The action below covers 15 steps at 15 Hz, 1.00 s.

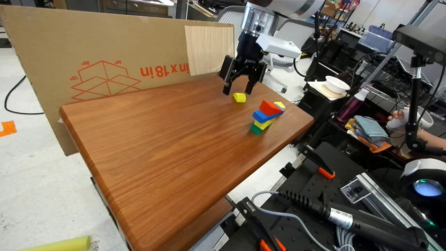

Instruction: Pick the semi circle shaped block and put it on top of the cube

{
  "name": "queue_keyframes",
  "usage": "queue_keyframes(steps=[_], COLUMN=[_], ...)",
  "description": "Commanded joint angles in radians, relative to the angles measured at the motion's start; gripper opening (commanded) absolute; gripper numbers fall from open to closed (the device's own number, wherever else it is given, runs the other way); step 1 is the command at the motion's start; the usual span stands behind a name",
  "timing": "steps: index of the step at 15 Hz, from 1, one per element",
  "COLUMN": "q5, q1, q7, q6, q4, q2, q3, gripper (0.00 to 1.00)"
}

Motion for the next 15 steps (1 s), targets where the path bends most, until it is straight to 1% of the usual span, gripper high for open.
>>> queue_keyframes(steps=[1, 2, 3, 4, 5, 8, 12, 13, 15], q5=[-0.015, -0.016, -0.016, -0.018, -0.019, -0.022, -0.019, -0.017, -0.010], q1=[-0.010, -0.010, -0.010, -0.009, -0.008, -0.009, -0.010, -0.013, -0.022], q7=[0.033, 0.039, 0.043, 0.050, 0.054, 0.063, 0.048, 0.042, 0.030], q6=[0.028, 0.030, 0.030, 0.031, 0.030, 0.027, 0.034, 0.032, 0.021], q4=[0.051, 0.057, 0.064, 0.070, 0.076, 0.083, 0.039, 0.027, 0.001], q2=[0.053, 0.062, 0.070, 0.079, 0.086, 0.091, 0.051, 0.038, 0.009], q3=[-0.004, -0.005, -0.005, -0.007, -0.007, -0.011, -0.002, 0.000, 0.005], gripper=[1.00, 0.98, 0.74, 0.73, 0.69, 0.44, 0.17, 0.15, 0.13])
